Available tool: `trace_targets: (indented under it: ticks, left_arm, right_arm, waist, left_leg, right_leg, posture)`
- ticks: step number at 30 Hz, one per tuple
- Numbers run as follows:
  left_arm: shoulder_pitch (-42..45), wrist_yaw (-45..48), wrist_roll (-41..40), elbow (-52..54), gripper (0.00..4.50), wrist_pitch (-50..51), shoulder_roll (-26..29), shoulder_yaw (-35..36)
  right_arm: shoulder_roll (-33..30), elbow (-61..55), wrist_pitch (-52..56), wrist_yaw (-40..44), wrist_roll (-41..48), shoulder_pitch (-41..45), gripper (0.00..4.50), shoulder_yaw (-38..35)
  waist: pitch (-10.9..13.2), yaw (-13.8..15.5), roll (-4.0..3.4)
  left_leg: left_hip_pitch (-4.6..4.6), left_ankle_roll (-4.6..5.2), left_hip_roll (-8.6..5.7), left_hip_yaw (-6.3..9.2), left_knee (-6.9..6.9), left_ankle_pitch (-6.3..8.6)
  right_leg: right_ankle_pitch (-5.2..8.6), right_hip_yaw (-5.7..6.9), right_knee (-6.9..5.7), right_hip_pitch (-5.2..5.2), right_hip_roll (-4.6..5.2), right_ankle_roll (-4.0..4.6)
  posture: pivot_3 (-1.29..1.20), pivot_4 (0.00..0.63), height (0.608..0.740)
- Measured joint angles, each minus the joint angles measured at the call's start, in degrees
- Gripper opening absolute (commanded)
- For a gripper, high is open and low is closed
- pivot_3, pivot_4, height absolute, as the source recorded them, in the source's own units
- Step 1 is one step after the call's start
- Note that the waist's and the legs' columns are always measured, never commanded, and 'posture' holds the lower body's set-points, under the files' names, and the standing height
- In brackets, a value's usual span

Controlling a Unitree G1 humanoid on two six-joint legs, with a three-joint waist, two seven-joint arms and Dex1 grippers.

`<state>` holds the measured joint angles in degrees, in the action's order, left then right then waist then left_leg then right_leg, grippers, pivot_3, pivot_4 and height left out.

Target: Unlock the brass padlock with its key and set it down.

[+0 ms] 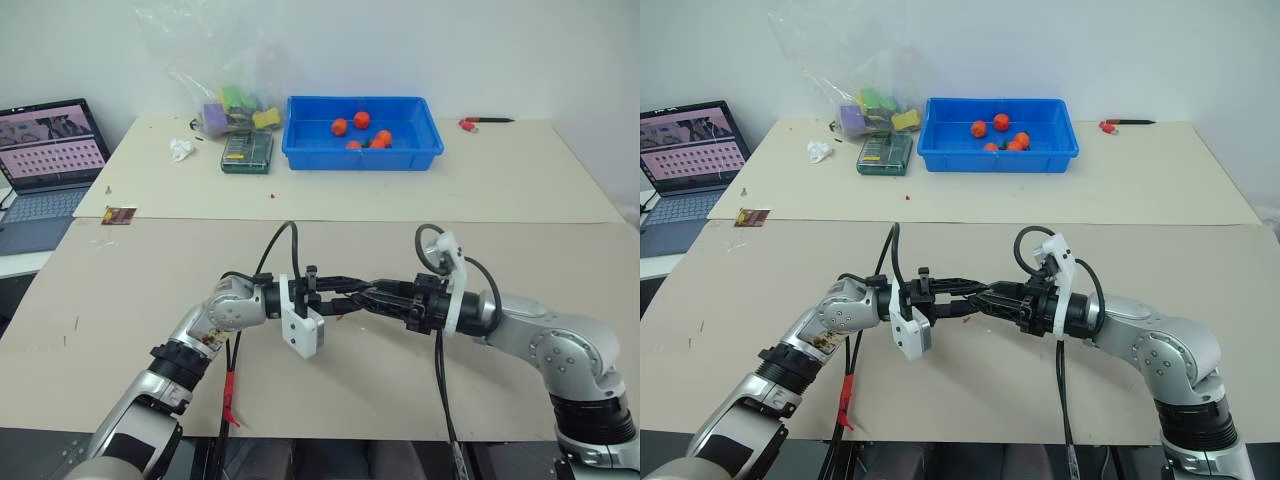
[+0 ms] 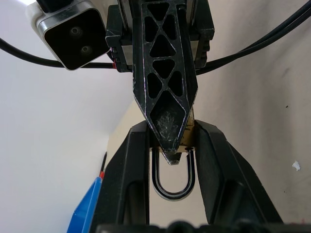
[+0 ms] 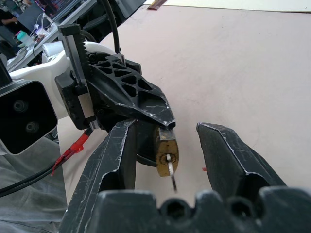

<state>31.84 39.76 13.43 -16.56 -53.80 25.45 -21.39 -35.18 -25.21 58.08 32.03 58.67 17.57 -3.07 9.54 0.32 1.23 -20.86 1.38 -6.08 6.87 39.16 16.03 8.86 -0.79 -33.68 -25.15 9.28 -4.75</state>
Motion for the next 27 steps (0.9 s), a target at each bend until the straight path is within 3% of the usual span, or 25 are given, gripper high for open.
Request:
trace_targets:
  ticks: [6, 27]
  left_arm:
    - [1.26, -0.64, -0.07, 0.08, 0.8, -0.1, -0.11, 0.1]
    - [1.24, -0.55, -1.31, 0.65, 0.8, 1.51, -0.14, -0.06]
  right_arm:
    - [-0.36, -0.24, 0.13, -0.16, 0.69, 0.01, 0.11, -0.75]
    - [-0.38, -0.23, 0.12, -0.17, 0.65, 0.58, 0.11, -1.03]
  waist:
    - [0.0, 0.02, 0.0]
    - [0.0, 0.0, 0.0]
  left_leg:
    - [0.0, 0.0, -0.01, 0.0, 0.0, 0.0]
    - [0.0, 0.0, -0.01, -0.01, 0.0, 0.0]
  right_leg:
    - [0.0, 0.0, 0.01, 0.01, 0.0, 0.0]
    - [0.0, 0.0, 0.0, 0.0, 0.0, 0.0]
  posture:
    - [0.0, 0.15, 0.74]
    - [0.0, 0.15, 0.74]
